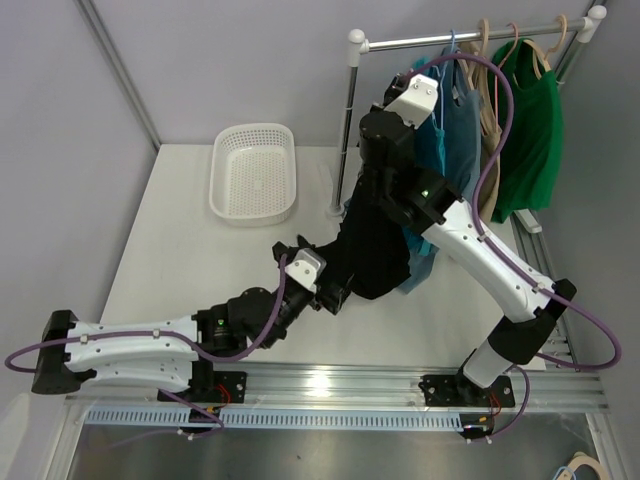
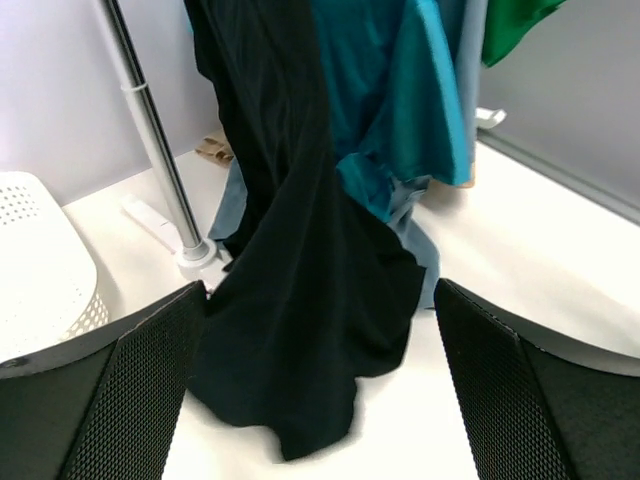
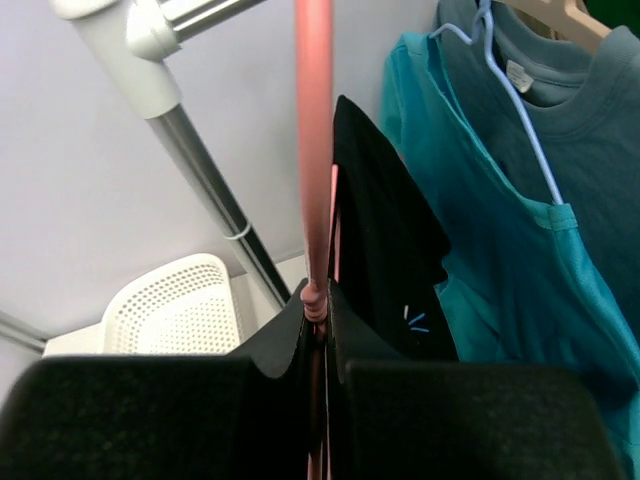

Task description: Remove the t-shirt from the hanger

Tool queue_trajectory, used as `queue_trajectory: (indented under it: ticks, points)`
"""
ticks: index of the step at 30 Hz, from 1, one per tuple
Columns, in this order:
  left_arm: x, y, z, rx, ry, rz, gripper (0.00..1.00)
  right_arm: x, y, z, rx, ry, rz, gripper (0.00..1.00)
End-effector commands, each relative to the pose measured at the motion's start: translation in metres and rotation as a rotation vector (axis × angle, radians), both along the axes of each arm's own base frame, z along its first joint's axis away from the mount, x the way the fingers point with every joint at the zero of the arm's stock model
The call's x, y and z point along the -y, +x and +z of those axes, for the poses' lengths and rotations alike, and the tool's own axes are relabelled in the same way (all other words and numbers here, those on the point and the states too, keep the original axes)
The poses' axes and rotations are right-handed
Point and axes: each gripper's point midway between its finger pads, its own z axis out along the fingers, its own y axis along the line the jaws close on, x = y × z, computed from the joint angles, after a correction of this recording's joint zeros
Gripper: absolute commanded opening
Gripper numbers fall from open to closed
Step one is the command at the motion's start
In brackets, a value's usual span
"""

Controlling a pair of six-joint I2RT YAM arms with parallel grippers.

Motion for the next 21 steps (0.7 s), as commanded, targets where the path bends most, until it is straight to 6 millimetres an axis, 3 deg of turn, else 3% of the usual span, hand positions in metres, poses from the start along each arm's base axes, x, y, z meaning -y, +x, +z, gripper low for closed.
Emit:
queue_trajectory:
  ticks: [1, 4, 7, 10, 11, 12, 13, 15, 18, 20, 21]
  points:
    - [-0.007, 0.010, 0.005, 0.030, -0.033, 0.057, 0.99, 0.002, -0.015, 0.047, 0.101, 0.145, 0.028, 0.00]
    - [-0.008, 0.011, -0.003, 0.024, -0.062, 0.025, 0.99, 0.000, -0.024, 0.055, 0.110, 0.149, 0.051, 0.00]
    - [-0.003, 0.012, -0.004, 0.021, -0.060, 0.007, 0.92, -0.004, -0.029, 0.058, 0.110, 0.149, 0.083, 0.00]
    - [0.011, 0.011, 0.003, 0.048, -0.037, -0.040, 0.62, -0.001, -0.036, 0.062, 0.112, 0.177, 0.111, 0.00]
    - [0.014, 0.011, 0.005, 0.056, -0.029, -0.045, 0.41, 0.002, -0.040, 0.066, 0.118, 0.185, 0.117, 0.00]
    - [0.019, 0.011, 0.010, 0.059, -0.031, -0.057, 0.29, 0.003, -0.041, 0.068, 0.120, 0.186, 0.117, 0.00]
    - [0.024, 0.008, 0.012, 0.058, -0.022, -0.088, 0.01, 0.006, -0.042, 0.068, 0.124, 0.186, 0.110, 0.00]
    - [0.028, 0.000, 0.020, 0.045, -0.042, -0.137, 0.01, 0.013, -0.041, 0.068, 0.125, 0.153, 0.083, 0.00]
    - [0.044, -0.042, 0.022, 0.045, -0.087, -0.399, 0.01, 0.022, -0.032, 0.068, 0.124, 0.168, 0.085, 0.00]
    - [0.044, -0.074, 0.036, 0.054, -0.167, -0.529, 0.01, 0.035, -0.022, 0.066, 0.118, 0.176, 0.070, 0.00]
    - [0.045, -0.082, 0.032, 0.039, -0.163, -0.555, 0.01, 0.037, -0.021, 0.067, 0.119, 0.177, 0.078, 0.00]
